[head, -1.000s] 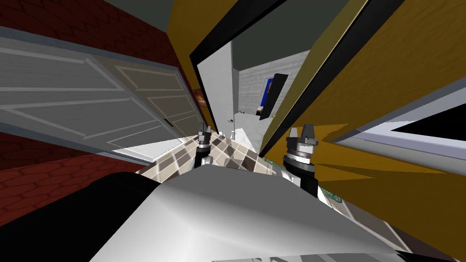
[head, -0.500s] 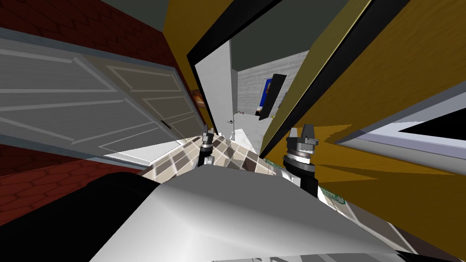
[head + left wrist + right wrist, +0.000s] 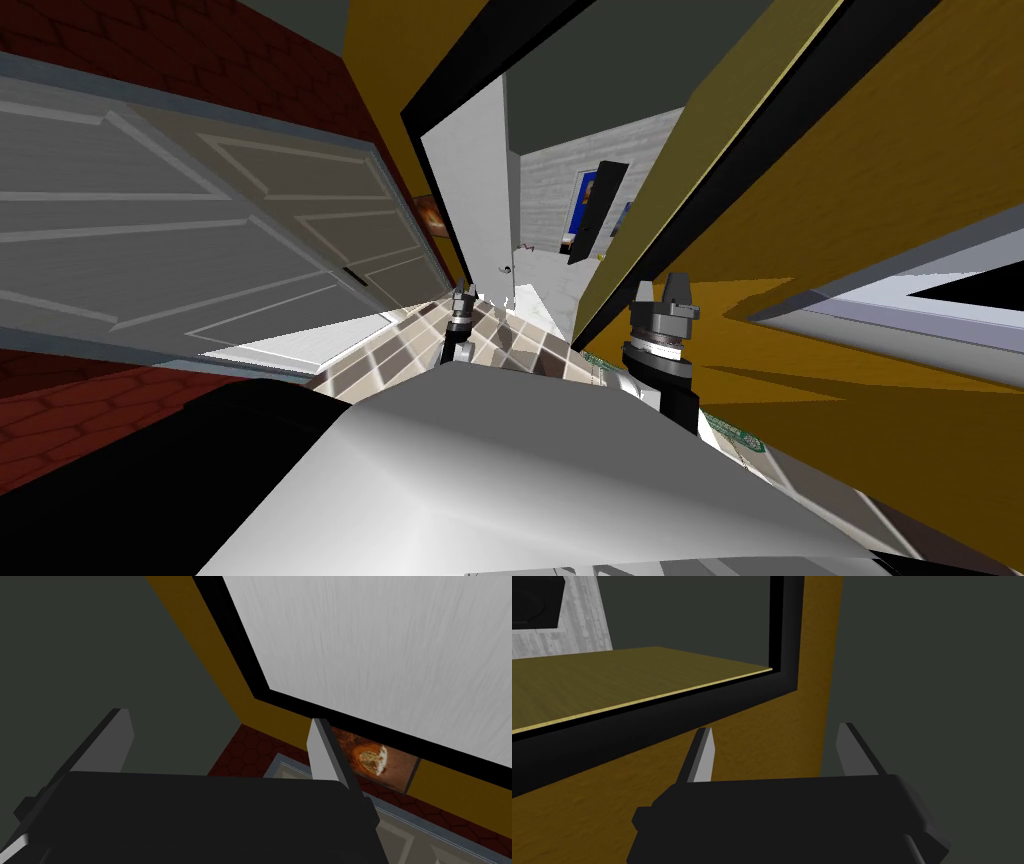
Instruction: Push the door open
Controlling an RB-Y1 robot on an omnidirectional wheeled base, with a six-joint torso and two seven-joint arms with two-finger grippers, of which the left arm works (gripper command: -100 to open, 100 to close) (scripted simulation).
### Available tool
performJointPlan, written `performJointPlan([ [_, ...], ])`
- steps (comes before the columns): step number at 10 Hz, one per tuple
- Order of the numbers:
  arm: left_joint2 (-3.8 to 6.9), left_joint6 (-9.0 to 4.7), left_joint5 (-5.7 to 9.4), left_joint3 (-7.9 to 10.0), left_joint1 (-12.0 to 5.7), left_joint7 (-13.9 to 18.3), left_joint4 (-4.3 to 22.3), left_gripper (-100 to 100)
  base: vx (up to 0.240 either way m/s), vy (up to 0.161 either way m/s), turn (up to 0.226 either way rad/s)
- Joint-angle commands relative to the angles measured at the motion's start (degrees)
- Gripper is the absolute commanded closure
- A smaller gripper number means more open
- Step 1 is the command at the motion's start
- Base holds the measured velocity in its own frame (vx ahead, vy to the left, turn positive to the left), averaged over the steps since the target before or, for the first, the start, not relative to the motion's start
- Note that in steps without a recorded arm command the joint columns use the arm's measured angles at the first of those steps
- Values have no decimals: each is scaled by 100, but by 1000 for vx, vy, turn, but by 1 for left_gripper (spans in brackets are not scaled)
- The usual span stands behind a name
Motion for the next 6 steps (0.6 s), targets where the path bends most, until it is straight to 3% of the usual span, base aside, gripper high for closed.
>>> performJointPlan([
  [1,32,-57,12,-3,-97,15,256,-100,45,48,-29],
  [3,53,-86,17,-14,-171,26,433,-100,61,53,-37],
  [6,109,-180,36,-51,-413,63,976,-100,70,48,-46],
])
